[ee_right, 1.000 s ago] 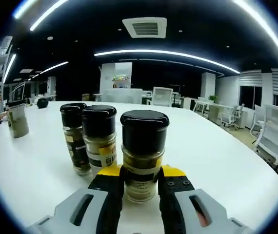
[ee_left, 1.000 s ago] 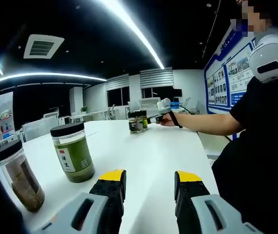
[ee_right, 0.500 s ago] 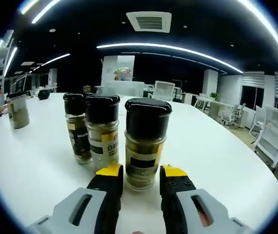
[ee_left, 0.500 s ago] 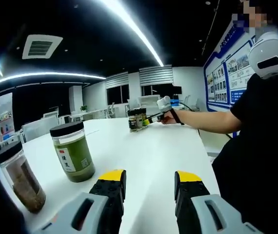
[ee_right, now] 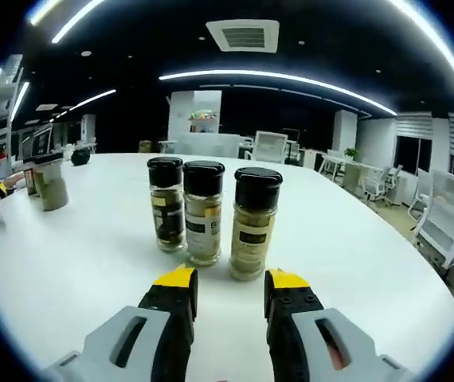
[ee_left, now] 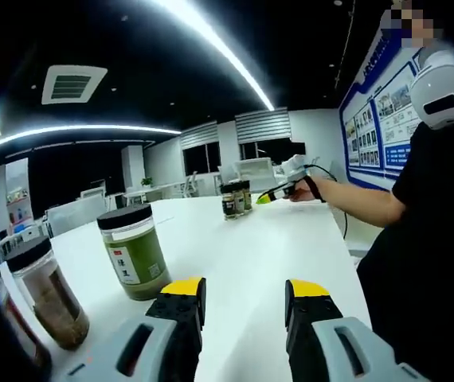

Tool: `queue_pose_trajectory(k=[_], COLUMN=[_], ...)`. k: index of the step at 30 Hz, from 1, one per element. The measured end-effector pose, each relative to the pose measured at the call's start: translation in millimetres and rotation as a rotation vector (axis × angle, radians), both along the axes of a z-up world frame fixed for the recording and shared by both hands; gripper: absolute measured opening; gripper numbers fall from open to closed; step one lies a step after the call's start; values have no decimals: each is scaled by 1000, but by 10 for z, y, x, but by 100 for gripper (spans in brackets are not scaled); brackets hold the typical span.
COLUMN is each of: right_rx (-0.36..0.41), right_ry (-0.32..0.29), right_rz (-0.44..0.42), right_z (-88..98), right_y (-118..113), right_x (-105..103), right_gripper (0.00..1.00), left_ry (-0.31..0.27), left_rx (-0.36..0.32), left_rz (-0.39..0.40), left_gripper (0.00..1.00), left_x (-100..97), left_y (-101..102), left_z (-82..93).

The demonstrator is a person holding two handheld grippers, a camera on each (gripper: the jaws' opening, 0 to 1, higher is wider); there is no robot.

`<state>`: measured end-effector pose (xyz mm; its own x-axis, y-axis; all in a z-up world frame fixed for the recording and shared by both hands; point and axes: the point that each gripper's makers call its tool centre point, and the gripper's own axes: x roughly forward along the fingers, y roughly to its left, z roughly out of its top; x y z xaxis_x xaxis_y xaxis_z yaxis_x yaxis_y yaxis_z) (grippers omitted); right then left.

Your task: Pick up the mixed condiments and ingredients on the table and sort them into separate groups

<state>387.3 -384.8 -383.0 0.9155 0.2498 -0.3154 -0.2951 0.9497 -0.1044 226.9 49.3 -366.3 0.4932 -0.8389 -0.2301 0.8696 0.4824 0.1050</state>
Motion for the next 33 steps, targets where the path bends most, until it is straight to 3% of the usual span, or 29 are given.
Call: queue_pose_trajectory(k=[3, 6, 12, 15, 33], right_rx=[44, 12, -12, -31, -59], right_ry=[-81, -144, -168, -232, -213], right_rz=[77, 105, 124, 149, 209], right_z=[213, 386, 524, 644, 661], right_y=[118, 201, 334, 398, 749], right_x=[-18, -95, -225, -273, -572], right_gripper=[37, 39, 39, 39, 39], left_ry=[-11, -16, -11, -19, -23], left_rx=[20, 22, 33, 37, 31], left_rz=[21, 44, 53, 31, 39], left_gripper=[40, 40, 40, 41, 44], left_x=[37, 70, 70, 4, -1], left_y=[48, 89, 117, 130, 179], left_z=[-15, -7, -33, -9, 13])
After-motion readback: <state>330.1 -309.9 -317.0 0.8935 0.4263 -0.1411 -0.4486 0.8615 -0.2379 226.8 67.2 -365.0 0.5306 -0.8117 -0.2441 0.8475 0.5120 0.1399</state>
